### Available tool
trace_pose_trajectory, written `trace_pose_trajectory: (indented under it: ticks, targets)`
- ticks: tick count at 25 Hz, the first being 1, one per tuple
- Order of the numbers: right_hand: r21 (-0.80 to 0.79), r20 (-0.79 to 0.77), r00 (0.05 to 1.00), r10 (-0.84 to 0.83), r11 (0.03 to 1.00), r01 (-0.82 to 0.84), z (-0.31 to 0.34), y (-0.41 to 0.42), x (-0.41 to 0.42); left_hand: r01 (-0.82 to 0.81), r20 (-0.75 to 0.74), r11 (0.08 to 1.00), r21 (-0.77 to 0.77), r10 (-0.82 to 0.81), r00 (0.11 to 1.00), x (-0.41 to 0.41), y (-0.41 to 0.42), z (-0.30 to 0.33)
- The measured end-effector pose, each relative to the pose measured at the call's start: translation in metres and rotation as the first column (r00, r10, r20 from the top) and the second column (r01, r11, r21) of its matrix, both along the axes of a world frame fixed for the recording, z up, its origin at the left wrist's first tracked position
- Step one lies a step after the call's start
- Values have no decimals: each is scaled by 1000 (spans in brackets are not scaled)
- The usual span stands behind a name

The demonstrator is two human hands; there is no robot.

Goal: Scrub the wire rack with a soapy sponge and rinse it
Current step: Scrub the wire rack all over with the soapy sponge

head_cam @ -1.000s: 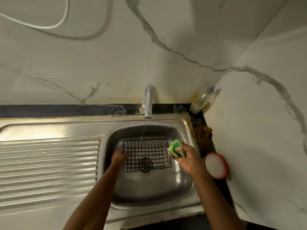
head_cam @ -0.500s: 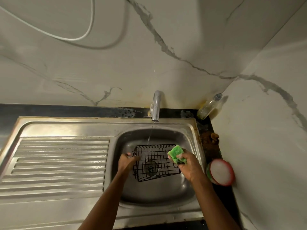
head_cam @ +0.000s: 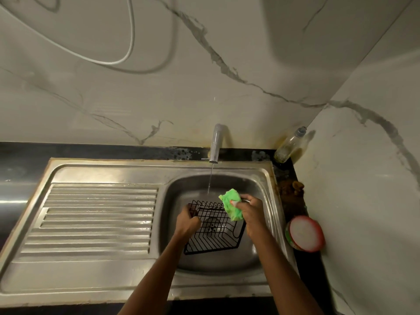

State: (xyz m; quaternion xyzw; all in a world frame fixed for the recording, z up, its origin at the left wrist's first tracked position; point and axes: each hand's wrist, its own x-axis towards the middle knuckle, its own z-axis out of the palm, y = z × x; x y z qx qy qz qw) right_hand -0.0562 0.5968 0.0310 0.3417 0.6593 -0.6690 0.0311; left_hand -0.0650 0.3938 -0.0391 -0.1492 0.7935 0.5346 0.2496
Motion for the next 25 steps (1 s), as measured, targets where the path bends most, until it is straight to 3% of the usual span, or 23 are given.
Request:
trace_pose_trajectory:
  ticks: [3, 6, 8, 11, 13, 16, 18, 21, 23, 25]
  targets:
    - [253, -41, 995, 86, 965, -73, 4, -20, -2, 29, -126, 996, 82, -19, 992, 11, -9, 12]
    - [569, -152, 952, 266, 811, -135, 21, -47, -4, -13, -228, 983, 182, 55, 972, 17, -13, 30]
    - [693, -238, 879, 414, 706, -145, 34, -78, 4, -39, -282, 971, 237, 107, 953, 15, -13, 43]
    - [847, -275, 667, 692, 503, -172, 43, -101, 26, -37, -383, 966, 256, 137, 913, 3, -15, 57]
    - [908, -269, 649, 712, 413, -76, 33, -79, 25, 9, -401, 974, 225, 84, 912, -8, -14, 65]
    - [880, -318, 827, 464, 468, 76, 22, -56, 18, 1, -408, 978, 209, 86, 909, -11, -11, 69]
    - [864, -345, 824, 450, 496, 91, 25, -83, 22, 1, -429, 976, 218, 95, 898, -13, -9, 71]
    - [894, -323, 695, 643, 447, 2, 23, -99, 32, 23, -449, 978, 210, 75, 890, -15, -9, 70]
    - [903, -299, 745, 596, 430, 18, 15, -72, 26, 38, -453, 983, 181, 48, 890, -14, -14, 66]
    - [867, -310, 858, 410, 492, 78, 11, -55, 25, 36, -461, 989, 146, 36, 886, -12, -20, 63]
